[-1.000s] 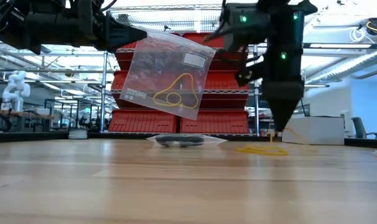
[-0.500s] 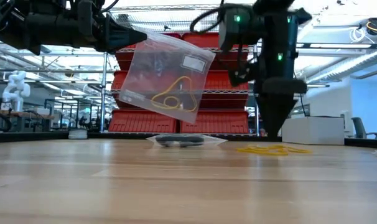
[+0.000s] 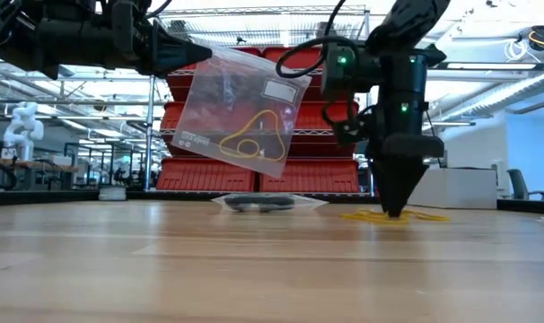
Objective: Sort rubber bands
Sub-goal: Put the right yellow rubber band on the zip bag
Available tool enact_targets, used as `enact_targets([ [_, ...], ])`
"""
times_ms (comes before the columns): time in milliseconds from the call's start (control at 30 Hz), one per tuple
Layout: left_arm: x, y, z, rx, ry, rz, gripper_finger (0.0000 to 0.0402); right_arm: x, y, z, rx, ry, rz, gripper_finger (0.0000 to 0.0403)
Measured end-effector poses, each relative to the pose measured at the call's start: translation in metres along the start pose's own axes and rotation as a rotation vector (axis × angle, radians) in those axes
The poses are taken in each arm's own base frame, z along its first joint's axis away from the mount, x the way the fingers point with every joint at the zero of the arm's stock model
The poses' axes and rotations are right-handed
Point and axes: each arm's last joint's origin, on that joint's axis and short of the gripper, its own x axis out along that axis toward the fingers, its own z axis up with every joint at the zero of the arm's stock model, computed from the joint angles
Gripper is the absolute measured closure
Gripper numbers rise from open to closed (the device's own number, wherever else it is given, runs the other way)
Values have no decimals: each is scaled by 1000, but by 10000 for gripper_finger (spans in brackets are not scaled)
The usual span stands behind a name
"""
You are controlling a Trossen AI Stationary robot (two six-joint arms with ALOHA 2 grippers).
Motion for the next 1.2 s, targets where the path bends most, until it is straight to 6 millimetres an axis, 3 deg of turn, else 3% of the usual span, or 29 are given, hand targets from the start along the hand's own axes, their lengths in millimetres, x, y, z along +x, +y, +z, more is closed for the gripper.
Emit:
enact_targets([
  [233, 0, 0, -1, 1, 5, -2, 401, 0, 2, 1, -15, -12, 22, 394],
  [500, 0, 0, -1, 1, 6, -2, 401, -23, 27, 16, -62, -106, 50, 402],
  [933, 0, 0, -1, 1, 6, -1, 401, -96, 70, 22, -116, -347, 93, 403],
  [1200, 0, 0, -1, -12, 6, -2, 401, -144, 82, 39, -135, -632, -36, 403],
])
